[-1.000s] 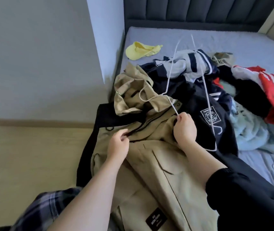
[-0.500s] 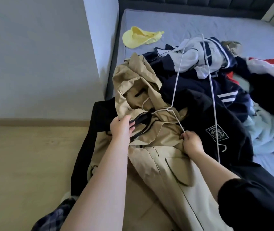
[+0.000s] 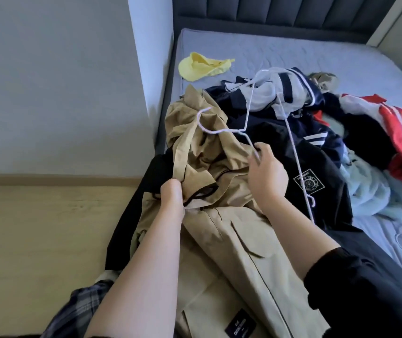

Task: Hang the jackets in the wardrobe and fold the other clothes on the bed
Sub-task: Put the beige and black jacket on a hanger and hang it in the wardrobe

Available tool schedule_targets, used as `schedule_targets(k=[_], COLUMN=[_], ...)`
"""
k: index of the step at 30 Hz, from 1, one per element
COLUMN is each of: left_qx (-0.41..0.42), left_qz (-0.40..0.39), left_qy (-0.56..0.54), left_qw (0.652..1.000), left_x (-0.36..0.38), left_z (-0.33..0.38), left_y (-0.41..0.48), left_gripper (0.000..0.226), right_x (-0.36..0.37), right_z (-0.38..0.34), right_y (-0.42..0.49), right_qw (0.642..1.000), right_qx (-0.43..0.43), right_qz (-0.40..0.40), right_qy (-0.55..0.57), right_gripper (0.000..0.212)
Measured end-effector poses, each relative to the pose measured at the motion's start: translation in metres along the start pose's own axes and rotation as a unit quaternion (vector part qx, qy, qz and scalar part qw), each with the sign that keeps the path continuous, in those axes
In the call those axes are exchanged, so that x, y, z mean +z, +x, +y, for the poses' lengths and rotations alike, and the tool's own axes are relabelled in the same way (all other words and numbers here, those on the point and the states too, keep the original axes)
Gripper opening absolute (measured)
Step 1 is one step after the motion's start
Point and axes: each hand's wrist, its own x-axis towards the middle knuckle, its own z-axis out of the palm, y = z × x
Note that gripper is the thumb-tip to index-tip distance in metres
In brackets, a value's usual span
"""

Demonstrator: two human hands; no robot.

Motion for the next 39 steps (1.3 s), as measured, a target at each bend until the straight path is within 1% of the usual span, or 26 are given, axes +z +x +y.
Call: schedule_targets(k=[2,4,6,8,10,13,15,19,23,26,29,32,35,37,39], left_qx=[0.007,0.049,0.11,0.158,0.171,0.155,0.154,0.182,0.21,0.207,0.193,0.188,0.195,0.219,0.28], left_qz=[-0.001,0.011,0.002,-0.002,0.02,0.066,0.093,0.136,0.167,0.184,0.189,0.177,0.167,0.153,0.141], left_qy=[-0.057,-0.065,-0.046,-0.028,-0.028,-0.058,-0.073,-0.072,-0.063,-0.092,-0.136,-0.17,-0.177,-0.165,-0.094], left_qw=[0.998,0.997,0.993,0.987,0.985,0.984,0.981,0.971,0.961,0.956,0.953,0.951,0.95,0.949,0.945], left_x=[-0.008,-0.014,-0.019,-0.024,-0.03,-0.041,-0.047,-0.052,-0.056,-0.063,-0.068,-0.07,-0.069,-0.07,-0.07], left_z=[0.005,0.007,0.006,0.003,0.001,0.001,0.003,0.007,0.005,0.006,0.01,0.013,0.015,0.017,0.018], left_y=[-0.008,-0.015,-0.018,-0.019,-0.018,-0.017,-0.016,-0.015,-0.014,-0.013,-0.012,-0.014,-0.021,-0.024,-0.025], left_gripper=[0.025,0.01,0.017,0.026,0.029,0.027,0.026,0.034,0.032,0.028,0.023,0.021,0.026,0.029,0.032], right_x=[-0.019,-0.034,-0.044,-0.049,-0.051,-0.051,-0.05,-0.046,-0.041,-0.041,-0.039,-0.035,-0.031,-0.03,-0.03], right_z=[-0.018,-0.029,-0.034,-0.031,-0.024,-0.009,0.0,0.008,0.003,0.002,0.009,0.022,0.033,0.036,0.034], right_y=[-0.001,-0.001,-0.001,0.001,0.004,0.004,0.003,0.001,-0.004,-0.006,-0.01,-0.014,-0.017,-0.018,-0.018], right_qw=[0.995,0.982,0.973,0.972,0.972,0.978,0.979,0.985,0.984,0.985,0.988,0.991,0.992,0.99,0.988], right_qx=[-0.07,-0.135,-0.173,-0.187,-0.182,-0.128,-0.107,-0.07,-0.098,-0.101,-0.087,-0.062,-0.063,-0.079,-0.103], right_qz=[0.065,0.126,0.143,0.14,0.146,0.16,0.168,0.154,0.145,0.136,0.118,0.104,0.105,0.109,0.108], right_qy=[0.029,0.046,0.047,0.032,0.019,0.045,0.05,0.033,0.022,0.038,0.058,0.052,0.042,0.035,0.028], right_gripper=[0.029,0.026,0.023,0.022,0.022,0.025,0.026,0.026,0.025,0.025,0.025,0.025,0.023,0.023,0.023])
